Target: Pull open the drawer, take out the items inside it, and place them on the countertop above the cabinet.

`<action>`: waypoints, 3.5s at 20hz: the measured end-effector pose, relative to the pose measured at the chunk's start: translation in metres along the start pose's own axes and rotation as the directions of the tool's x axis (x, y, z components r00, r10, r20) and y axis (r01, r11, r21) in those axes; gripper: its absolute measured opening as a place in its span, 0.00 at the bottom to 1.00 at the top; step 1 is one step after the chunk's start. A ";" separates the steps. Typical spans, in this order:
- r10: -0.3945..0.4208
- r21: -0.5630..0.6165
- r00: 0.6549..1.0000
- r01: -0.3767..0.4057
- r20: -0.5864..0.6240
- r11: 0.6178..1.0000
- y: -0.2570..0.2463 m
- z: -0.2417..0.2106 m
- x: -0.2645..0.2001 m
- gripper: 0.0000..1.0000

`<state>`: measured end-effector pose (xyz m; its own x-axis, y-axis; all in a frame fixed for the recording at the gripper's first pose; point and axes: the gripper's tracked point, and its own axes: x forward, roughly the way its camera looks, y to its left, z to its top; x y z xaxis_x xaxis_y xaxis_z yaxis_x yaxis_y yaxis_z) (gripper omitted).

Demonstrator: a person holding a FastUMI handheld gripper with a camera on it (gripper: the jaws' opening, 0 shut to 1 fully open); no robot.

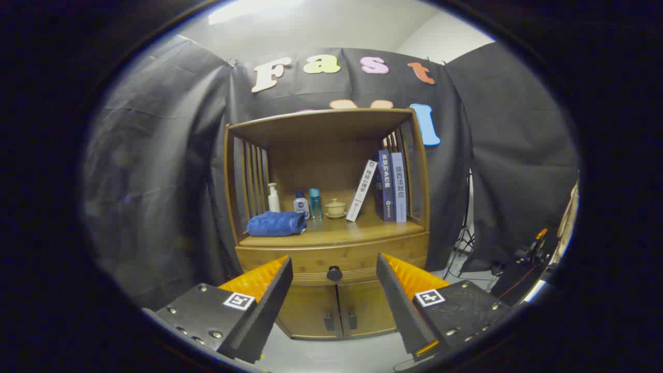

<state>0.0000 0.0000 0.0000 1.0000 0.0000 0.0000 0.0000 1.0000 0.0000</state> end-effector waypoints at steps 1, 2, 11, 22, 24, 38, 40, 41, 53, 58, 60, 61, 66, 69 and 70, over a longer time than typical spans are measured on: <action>-0.003 0.000 1.000 0.003 0.001 1.000 0.000 0.000 0.002 0.97; -0.006 0.001 1.000 0.006 -0.001 1.000 -0.001 -0.002 0.005 0.97; -0.007 -0.027 1.000 0.007 -0.006 1.000 0.001 -0.022 0.036 0.97; 0.096 -0.086 0.994 -0.100 -0.045 0.991 0.026 -0.102 0.127 0.97; 0.080 -0.130 0.995 -0.087 -0.057 0.988 0.019 -0.121 0.148 0.97; 0.016 -0.047 0.994 -0.021 -0.110 0.999 0.005 -0.170 0.240 0.55; 0.020 0.020 0.995 -0.018 -0.095 1.000 0.006 -0.170 0.242 0.42; 0.030 0.042 0.996 -0.027 -0.088 0.999 0.007 -0.169 0.243 0.42; 0.075 -0.059 0.991 -0.082 -0.112 0.995 0.008 -0.172 0.184 0.23; 0.084 -0.107 0.989 -0.097 -0.126 0.989 0.006 -0.173 0.142 0.23; 0.075 -0.072 0.989 -0.085 -0.129 0.994 0.004 -0.175 0.123 0.23; 0.069 -0.066 0.988 -0.079 -0.135 0.995 0.004 -0.178 0.113 0.23; 0.058 -0.074 0.985 -0.071 -0.163 0.995 0.004 -0.185 0.077 0.23; 0.067 -0.080 0.983 -0.082 -0.172 0.993 0.004 -0.187 0.056 0.23; 0.069 -0.084 0.981 -0.085 -0.183 0.993 0.004 -0.188 0.049 0.23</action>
<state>0.0485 0.0041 -0.1878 0.9807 0.0688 -0.1828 -0.0853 0.9928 -0.0837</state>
